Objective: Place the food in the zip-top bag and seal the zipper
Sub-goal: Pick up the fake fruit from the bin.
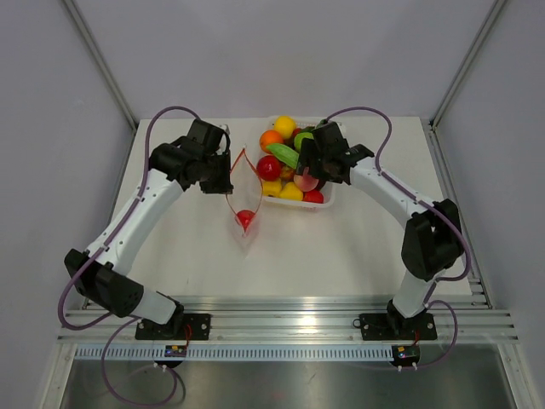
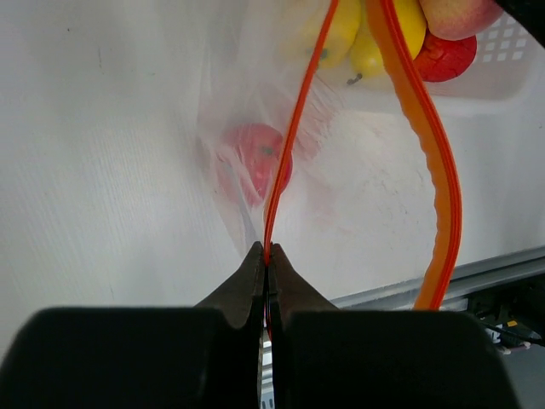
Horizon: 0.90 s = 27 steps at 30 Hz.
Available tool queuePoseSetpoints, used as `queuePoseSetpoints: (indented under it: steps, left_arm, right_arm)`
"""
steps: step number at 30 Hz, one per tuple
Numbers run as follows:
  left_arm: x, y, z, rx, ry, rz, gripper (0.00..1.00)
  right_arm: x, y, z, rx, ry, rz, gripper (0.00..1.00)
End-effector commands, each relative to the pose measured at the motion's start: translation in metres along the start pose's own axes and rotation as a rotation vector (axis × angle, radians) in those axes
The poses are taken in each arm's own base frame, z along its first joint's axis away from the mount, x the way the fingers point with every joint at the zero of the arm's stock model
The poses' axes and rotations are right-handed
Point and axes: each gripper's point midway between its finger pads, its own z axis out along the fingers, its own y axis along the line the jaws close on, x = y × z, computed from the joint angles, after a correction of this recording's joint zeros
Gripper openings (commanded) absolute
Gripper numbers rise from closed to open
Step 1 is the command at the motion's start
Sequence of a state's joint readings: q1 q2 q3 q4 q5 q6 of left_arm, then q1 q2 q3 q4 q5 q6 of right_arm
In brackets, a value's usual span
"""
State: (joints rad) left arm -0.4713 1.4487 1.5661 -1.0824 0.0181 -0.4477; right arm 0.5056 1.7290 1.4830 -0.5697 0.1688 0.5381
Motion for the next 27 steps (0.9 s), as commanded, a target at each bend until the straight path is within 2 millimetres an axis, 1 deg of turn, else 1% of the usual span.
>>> queuePoseSetpoints:
  steps: [1, 2, 3, 4, 5, 6, 9, 12, 15, 16, 18, 19, 20, 22, 23, 24, 25, 26, 27]
  left_arm:
    - [-0.018, 0.006, -0.014, -0.044, -0.058, 0.023, 0.00]
    - [-0.025, 0.009, -0.019, -0.066, -0.078, 0.028, 0.00]
    - [-0.027, 0.010, -0.023, -0.078, -0.083, 0.037, 0.00]
    - [-0.024, 0.014, -0.025, -0.101, -0.066, 0.044, 0.00]
    - [-0.027, 0.018, -0.027, -0.125, -0.073, 0.048, 0.00]
    - [-0.032, 0.018, -0.033, -0.132, -0.088, 0.057, 0.00]
    - [-0.034, 0.024, -0.038, -0.168, -0.089, 0.062, 0.00]
    - [-0.033, 0.022, -0.033, -0.161, -0.079, 0.059, 0.00]
    - [-0.027, 0.018, -0.019, -0.140, -0.046, 0.051, 0.00]
    - [-0.025, 0.017, -0.012, -0.136, -0.038, 0.051, 0.00]
    - [-0.020, 0.016, -0.002, -0.137, -0.016, 0.045, 0.00]
    - [-0.021, 0.015, 0.003, -0.132, -0.019, 0.043, 0.00]
    - [-0.016, 0.014, 0.008, -0.128, -0.002, 0.041, 0.00]
    - [-0.015, 0.009, 0.014, -0.109, -0.008, 0.032, 0.00]
    - [-0.013, 0.008, 0.016, -0.102, -0.003, 0.030, 0.00]
    - [-0.012, 0.007, 0.018, -0.098, 0.000, 0.025, 0.00]
    - [-0.014, 0.005, 0.018, -0.088, -0.014, 0.020, 0.00]
    - [-0.011, 0.003, 0.021, -0.078, -0.004, 0.018, 0.00]
    - [-0.010, 0.001, 0.022, -0.068, -0.003, 0.013, 0.00]
  right_arm:
    - [-0.021, 0.019, 0.007, -0.063, -0.032, -0.013, 0.94]
    - [-0.023, 0.019, 0.010, -0.060, -0.032, -0.016, 0.94]
    - [-0.023, 0.018, 0.014, -0.057, -0.028, -0.017, 0.94]
    - [-0.022, 0.016, 0.018, -0.050, -0.021, -0.018, 0.94]
    - [-0.019, 0.015, 0.025, -0.043, -0.009, -0.019, 0.94]
    - [-0.018, 0.014, 0.028, -0.040, -0.004, -0.022, 0.94]
    - [-0.013, 0.011, 0.037, -0.029, 0.009, -0.020, 0.95]
    - [-0.010, 0.008, 0.043, -0.026, 0.019, -0.018, 0.93]
    - [-0.006, 0.007, 0.048, -0.028, 0.029, -0.019, 0.89]
    - [-0.005, 0.007, 0.048, -0.031, 0.028, -0.017, 0.84]
    - [-0.004, 0.007, 0.047, -0.041, 0.029, -0.013, 0.79]
    - [-0.006, 0.009, 0.044, -0.047, 0.022, -0.011, 0.74]
    - [-0.005, 0.008, 0.043, -0.049, 0.025, -0.011, 0.71]
    - [-0.005, 0.008, 0.036, -0.057, 0.016, -0.007, 0.66]
    - [-0.005, 0.007, 0.033, -0.059, 0.012, 0.002, 0.59]
    - [-0.007, 0.007, 0.030, -0.066, 0.006, 0.005, 0.58]
    - [-0.007, 0.008, 0.023, -0.076, -0.004, 0.009, 0.55]
    - [-0.006, 0.007, 0.019, -0.078, -0.002, 0.018, 0.52]
    - [-0.006, 0.008, 0.015, -0.086, -0.006, 0.021, 0.52]
